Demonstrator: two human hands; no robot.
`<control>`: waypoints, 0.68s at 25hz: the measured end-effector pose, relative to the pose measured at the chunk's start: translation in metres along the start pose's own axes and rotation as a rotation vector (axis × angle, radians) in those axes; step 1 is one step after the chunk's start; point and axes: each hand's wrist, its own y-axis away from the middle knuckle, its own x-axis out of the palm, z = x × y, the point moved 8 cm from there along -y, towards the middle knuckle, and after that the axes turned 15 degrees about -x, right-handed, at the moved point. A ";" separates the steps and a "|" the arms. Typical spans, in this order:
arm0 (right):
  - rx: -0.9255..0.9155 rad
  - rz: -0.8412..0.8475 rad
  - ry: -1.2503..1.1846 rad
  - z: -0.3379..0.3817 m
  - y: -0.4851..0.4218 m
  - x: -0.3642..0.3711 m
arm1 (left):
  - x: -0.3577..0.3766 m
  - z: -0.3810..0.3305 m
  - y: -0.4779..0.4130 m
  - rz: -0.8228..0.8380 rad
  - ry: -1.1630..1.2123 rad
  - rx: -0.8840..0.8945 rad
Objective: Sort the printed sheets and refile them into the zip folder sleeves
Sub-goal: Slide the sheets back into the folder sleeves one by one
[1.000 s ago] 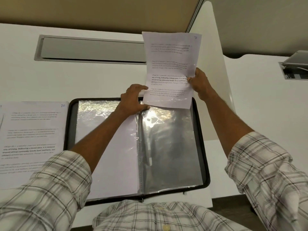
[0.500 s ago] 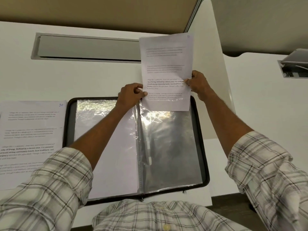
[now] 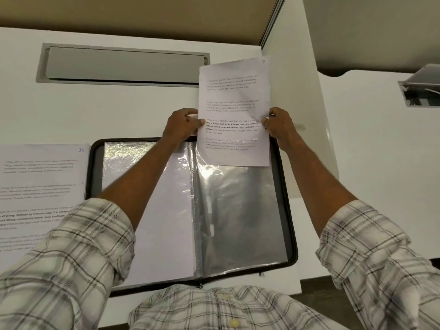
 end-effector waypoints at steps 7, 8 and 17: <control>0.032 -0.062 -0.141 0.002 -0.004 -0.007 | -0.007 0.011 -0.003 -0.032 -0.467 0.051; 0.034 -0.048 -0.136 0.001 -0.005 -0.006 | -0.011 0.011 -0.003 -0.027 -0.436 0.038; 0.041 0.089 0.002 0.004 -0.006 -0.005 | -0.012 0.014 -0.005 -0.031 -0.141 -0.016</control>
